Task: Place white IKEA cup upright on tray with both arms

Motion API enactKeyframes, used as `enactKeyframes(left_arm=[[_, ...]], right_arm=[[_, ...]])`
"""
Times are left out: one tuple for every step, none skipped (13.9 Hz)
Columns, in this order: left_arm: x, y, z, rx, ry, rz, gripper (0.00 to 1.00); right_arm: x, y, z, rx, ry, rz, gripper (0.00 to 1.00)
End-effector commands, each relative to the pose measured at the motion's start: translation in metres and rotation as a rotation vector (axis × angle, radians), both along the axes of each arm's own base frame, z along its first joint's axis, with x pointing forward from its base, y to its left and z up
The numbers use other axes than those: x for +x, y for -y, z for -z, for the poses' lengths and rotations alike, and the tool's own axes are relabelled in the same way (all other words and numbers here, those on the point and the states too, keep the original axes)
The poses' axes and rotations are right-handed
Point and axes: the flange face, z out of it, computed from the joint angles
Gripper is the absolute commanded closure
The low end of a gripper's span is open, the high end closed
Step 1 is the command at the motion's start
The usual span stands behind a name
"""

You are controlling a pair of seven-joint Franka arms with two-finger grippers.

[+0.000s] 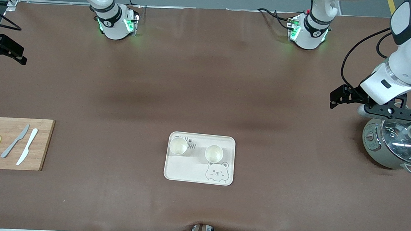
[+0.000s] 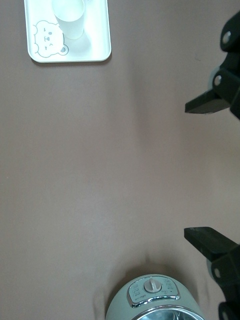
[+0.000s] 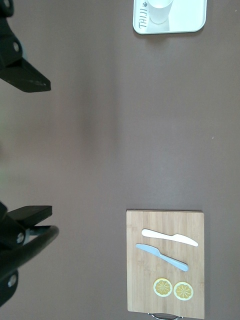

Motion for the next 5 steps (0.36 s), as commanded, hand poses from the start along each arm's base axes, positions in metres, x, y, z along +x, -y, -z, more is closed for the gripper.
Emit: enactKeyframes(left_arm=[[-0.0059,0.0005,-0.0096,0.025,0.011,0.000,0.00],[-0.0056,-0.0002,-0.0128,0.024,0.019,0.000,0.00],[-0.0050,-0.0002,-0.0166,0.023,0.026,0.000,0.00],[-0.0053,-0.0002,-0.0182,0.023,0.029,-0.002,0.00],[-0.0054,0.0007,-0.0182,0.023,0.029,-0.002,0.00]], right_arm=[[-0.0048,0.0001,-0.0033,-0.009,0.022,-0.018,0.00],[-0.0046,-0.0012,-0.0034,-0.005,0.024,-0.020,0.00],[-0.0037,-0.0026,-0.0041,0.007,0.032,-0.020,0.00],[-0.0026,-0.0028,-0.0039,0.023,0.038,-0.019,0.00],[-0.0024,-0.0026,-0.0033,0.036,0.038,-0.017,0.00]])
